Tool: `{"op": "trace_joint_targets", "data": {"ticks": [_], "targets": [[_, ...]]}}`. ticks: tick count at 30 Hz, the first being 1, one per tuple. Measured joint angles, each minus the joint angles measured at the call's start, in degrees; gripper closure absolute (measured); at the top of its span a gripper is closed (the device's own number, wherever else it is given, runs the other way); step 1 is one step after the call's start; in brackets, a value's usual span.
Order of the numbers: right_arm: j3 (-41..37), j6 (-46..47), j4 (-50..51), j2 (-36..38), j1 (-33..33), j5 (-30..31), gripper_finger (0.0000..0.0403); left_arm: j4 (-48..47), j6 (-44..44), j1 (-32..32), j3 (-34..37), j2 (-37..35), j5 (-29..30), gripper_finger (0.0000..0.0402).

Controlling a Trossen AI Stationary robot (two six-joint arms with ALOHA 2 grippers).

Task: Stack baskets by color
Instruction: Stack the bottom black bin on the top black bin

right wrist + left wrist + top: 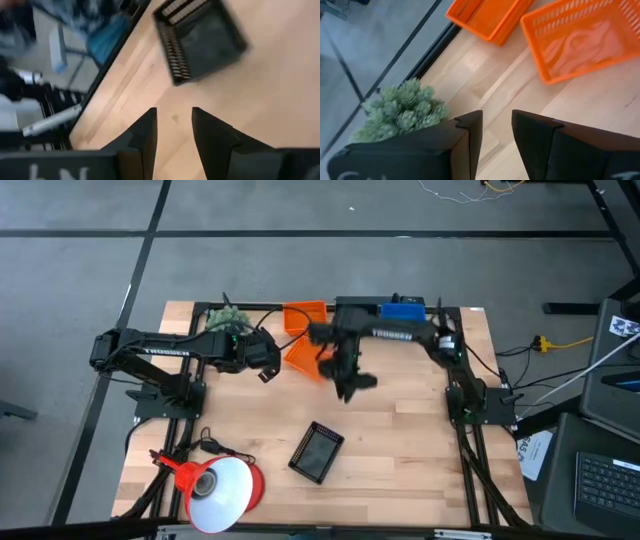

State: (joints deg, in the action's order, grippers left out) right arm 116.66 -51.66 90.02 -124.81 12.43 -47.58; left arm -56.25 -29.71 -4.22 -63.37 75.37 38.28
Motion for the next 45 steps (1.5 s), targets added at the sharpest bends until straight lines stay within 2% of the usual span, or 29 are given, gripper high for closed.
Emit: {"op": "trace_joint_targets", "data": {"ticks": [5,8,15,18,22,25,28,37,45], "targets": [[0.0,2.2,-0.2,0.0,-7.9,-0.9,0.0283,-3.9,1.5,0.0,0.0,0.0,0.9,0.0304],[-0.3,6.9,-4.6,0.0,-11.4,1.6,0.0283,-6.1,1.3,0.2,0.0,-0.8,1.7,0.0304],[-5.4,21.8,-14.8,0.1,-17.5,17.6,0.0283,-13.7,-5.5,7.0,1.5,-7.1,3.5,0.0304],[-7.4,27.0,-20.7,0.1,-19.0,23.7,0.0283,-13.3,-9.3,11.5,5.8,-13.0,5.1,0.0304],[-8.5,30.6,-25.0,0.0,-21.8,34.1,0.0283,-7.3,-12.1,16.7,12.2,-20.3,5.2,0.0304],[-7.8,30.9,-26.0,0.0,-24.2,35.2,0.0283,-2.9,-12.2,19.4,15.5,-23.3,4.2,0.0304],[-6.8,32.7,-26.6,0.1,-27.1,35.4,0.0283,-2.5,-12.2,21.2,17.1,-24.8,4.0,0.0304],[-9.3,36.3,-33.4,0.1,-33.0,44.8,0.0283,-2.3,-11.8,21.6,18.7,-25.0,4.1,0.0304],[-9.5,40.1,-33.8,0.1,-35.2,45.1,0.0283,-2.4,-11.7,21.6,19.0,-25.0,4.1,0.0304]]}}
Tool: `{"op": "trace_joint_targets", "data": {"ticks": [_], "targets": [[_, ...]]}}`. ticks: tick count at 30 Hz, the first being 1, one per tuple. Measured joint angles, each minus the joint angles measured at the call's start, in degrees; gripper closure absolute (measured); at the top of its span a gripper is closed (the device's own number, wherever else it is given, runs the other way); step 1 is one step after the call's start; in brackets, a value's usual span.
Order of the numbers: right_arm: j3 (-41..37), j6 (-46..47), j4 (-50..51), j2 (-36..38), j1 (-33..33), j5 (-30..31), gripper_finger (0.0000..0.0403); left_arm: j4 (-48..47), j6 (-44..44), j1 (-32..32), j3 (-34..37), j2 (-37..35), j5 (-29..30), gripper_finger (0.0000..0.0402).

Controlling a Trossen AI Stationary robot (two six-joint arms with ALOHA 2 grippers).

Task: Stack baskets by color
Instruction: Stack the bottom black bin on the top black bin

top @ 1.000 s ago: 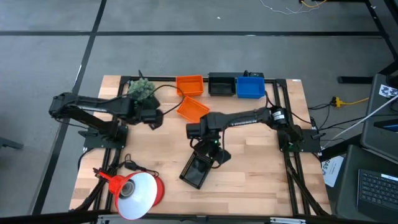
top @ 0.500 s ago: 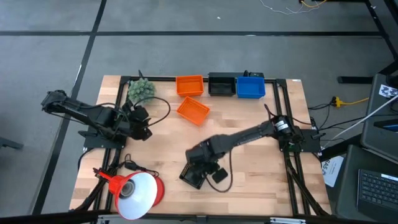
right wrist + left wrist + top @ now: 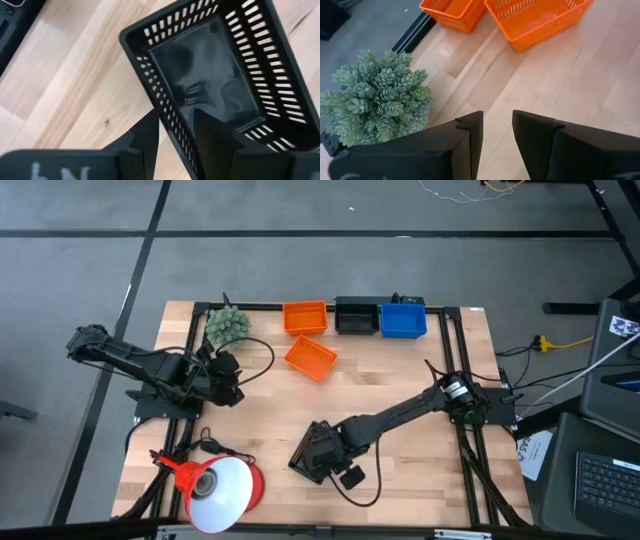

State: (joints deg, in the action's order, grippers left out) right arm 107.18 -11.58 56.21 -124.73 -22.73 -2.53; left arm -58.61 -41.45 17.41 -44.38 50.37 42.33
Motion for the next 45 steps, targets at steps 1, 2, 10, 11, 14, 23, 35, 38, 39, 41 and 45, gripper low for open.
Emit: {"op": "trace_joint_targets", "data": {"ticks": [1,2,10,11,14,23,35,38,39,41,45], "targets": [[0.0,0.0,0.0,0.0,-0.2,0.1,0.0283,0.0,0.0,0.0,0.0,0.0,0.0,0.0304],[0.0,0.1,-0.1,-0.2,-0.4,0.1,0.0283,0.0,0.0,0.0,0.0,0.0,0.0,0.0304],[-3.8,3.2,-2.9,-0.7,-0.6,0.1,0.0283,0.0,0.0,0.0,0.0,0.0,0.0,0.0304],[-4.9,3.7,-4.3,-0.8,-0.6,0.1,0.0283,0.0,0.0,0.0,0.0,0.0,0.0,0.0304],[-8.4,4.0,-9.0,-0.8,-0.5,0.1,0.0283,0.0,0.0,0.0,0.0,0.0,0.0,0.0304],[-11.5,4.1,-8.1,-0.5,-0.5,5.2,0.0390,0.0,0.0,0.0,0.0,0.0,0.0,0.0304],[1.5,7.4,33.6,3.9,5.8,37.9,0.0401,0.0,0.0,0.0,0.0,0.0,0.0,0.0304],[-0.6,9.4,32.8,10.0,11.8,41.7,0.0401,0.0,0.0,0.0,0.0,0.0,0.2,0.0304],[-1.5,8.4,31.7,12.2,14.1,41.5,0.0401,0.0,0.0,0.0,0.0,0.0,0.2,0.0304],[-3.5,6.5,27.7,16.3,18.8,41.6,0.0402,0.0,0.0,0.0,0.0,0.0,0.4,0.0304],[-9.0,0.1,17.2,22.9,29.9,36.0,0.0402,0.0,0.0,0.0,0.0,0.0,0.7,0.0304]]}}
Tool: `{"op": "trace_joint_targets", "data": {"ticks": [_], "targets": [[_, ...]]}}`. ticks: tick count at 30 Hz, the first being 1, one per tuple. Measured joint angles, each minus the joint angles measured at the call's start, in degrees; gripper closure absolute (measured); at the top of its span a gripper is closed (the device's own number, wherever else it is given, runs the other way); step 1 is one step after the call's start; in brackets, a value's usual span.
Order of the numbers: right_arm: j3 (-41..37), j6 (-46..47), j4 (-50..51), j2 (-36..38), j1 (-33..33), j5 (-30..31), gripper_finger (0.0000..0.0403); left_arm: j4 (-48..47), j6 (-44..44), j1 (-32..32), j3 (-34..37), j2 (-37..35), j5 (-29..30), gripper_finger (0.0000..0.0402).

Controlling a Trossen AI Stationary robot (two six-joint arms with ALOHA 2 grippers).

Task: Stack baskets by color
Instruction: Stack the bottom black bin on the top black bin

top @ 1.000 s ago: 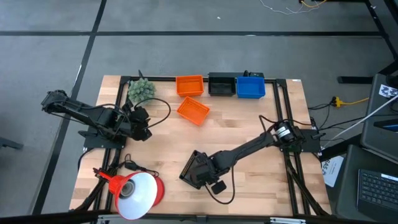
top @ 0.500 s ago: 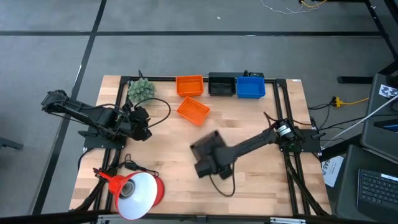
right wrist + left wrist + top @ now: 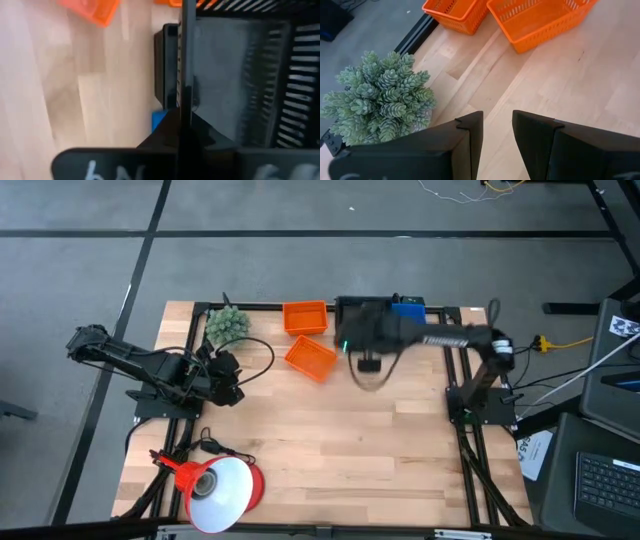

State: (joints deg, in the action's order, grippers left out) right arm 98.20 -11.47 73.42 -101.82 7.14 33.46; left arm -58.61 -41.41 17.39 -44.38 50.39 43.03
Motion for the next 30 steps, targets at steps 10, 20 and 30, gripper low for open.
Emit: {"op": "trace_joint_targets", "data": {"ticks": [10,20,30], "targets": [[-16.7,-17.6,-32.9,1.8,18.4,-16.3,0.0403,0.0,0.0,0.0,0.0,0.0,3.4,0.0304],[-21.5,-18.3,-40.0,-0.9,24.8,-27.6,0.0403,0.0,0.0,0.0,0.0,0.0,5.6,0.0304],[-21.5,-19.1,-39.8,-1.0,25.4,-28.8,0.0378,0.1,0.0,0.0,0.0,0.0,5.8,0.0304]]}}
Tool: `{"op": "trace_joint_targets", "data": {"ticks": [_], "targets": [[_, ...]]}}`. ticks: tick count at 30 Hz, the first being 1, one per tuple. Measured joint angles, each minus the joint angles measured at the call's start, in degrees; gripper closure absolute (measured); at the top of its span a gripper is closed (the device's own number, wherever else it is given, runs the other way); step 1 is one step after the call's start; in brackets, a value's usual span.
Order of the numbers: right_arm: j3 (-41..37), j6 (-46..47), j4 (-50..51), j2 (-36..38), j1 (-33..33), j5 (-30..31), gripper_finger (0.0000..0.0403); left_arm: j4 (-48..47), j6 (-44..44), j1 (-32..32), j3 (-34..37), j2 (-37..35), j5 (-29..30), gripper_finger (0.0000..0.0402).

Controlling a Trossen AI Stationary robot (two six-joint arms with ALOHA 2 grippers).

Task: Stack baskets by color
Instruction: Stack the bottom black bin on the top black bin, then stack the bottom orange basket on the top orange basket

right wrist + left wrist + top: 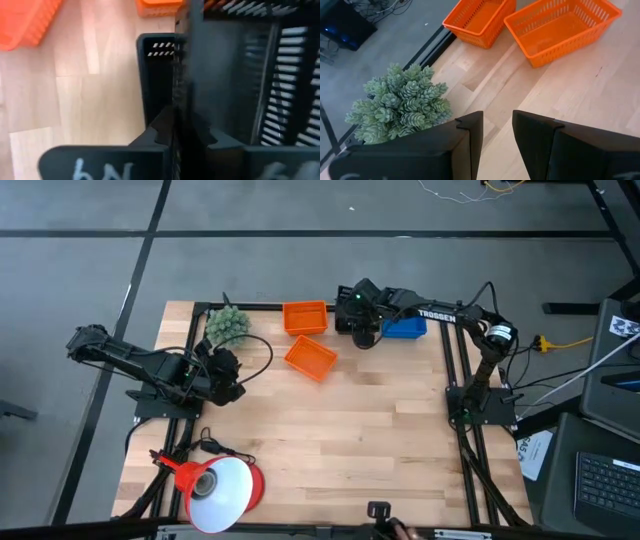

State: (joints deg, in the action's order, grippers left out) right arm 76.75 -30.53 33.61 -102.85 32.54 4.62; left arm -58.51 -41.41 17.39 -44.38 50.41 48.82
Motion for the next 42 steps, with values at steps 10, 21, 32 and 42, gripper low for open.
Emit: {"op": "trace_joint_targets", "data": {"ticks": [10,21,32,42], "targets": [[0.0,0.5,1.0,0.0,0.2,1.1,0.0324,0.0,-0.1,0.0,0.0,0.0,-0.3,0.0304],[0.3,8.0,-0.3,1.1,-4.2,-21.4,0.0316,0.1,-0.2,0.0,0.0,0.0,-0.3,0.0304],[0.3,21.1,8.5,1.8,-11.3,-9.7,0.0319,10.1,13.5,-0.6,0.0,1.8,-4.2,0.0304],[-6.7,35.1,32.2,12.7,-16.4,2.8,0.0342,36.1,42.6,-19.7,-6.0,16.5,-30.3,0.0290]]}}
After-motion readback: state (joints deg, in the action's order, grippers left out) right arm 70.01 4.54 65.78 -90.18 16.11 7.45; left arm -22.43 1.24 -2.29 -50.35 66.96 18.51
